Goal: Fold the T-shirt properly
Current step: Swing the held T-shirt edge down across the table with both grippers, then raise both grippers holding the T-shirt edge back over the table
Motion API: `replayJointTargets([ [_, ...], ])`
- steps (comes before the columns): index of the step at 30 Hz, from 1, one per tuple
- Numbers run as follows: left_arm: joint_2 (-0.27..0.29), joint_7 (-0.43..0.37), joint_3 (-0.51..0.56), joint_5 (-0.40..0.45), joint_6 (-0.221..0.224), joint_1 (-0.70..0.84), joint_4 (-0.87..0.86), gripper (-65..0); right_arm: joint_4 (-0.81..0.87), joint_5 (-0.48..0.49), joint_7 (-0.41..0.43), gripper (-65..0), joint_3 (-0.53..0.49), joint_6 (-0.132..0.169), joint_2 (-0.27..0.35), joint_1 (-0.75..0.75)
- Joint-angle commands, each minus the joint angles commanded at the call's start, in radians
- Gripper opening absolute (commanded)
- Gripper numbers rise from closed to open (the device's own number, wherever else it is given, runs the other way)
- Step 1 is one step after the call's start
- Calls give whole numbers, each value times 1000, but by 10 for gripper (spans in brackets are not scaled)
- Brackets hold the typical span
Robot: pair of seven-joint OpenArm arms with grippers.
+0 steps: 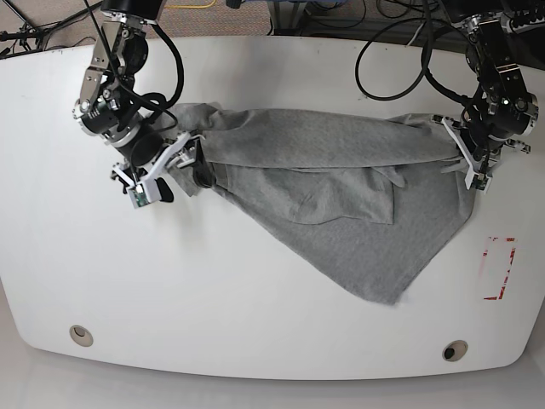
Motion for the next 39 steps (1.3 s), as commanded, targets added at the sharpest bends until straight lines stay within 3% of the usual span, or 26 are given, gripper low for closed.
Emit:
replayJointTargets([
  [10, 2, 0, 2, 0, 0, -3, 0, -640, -169, -98, 18, -193, -112, 0, 5, 95],
  [17, 3, 0, 2, 0, 0, -2, 0, -640, -236, -201, 78, -270, -109, 0, 23, 141],
  [25, 5, 0, 2, -2, 0, 0, 0, -640, -339, -215, 84, -282, -107, 0, 83, 198],
  [32, 5, 0, 2, -3, -8, -2, 0, -640, -430, -213, 149, -282, -107, 0, 107, 206],
  [39, 2, 0, 2, -2, -15, -5, 0, -640, -457, -213, 155, -282, -107, 2, 106, 181],
])
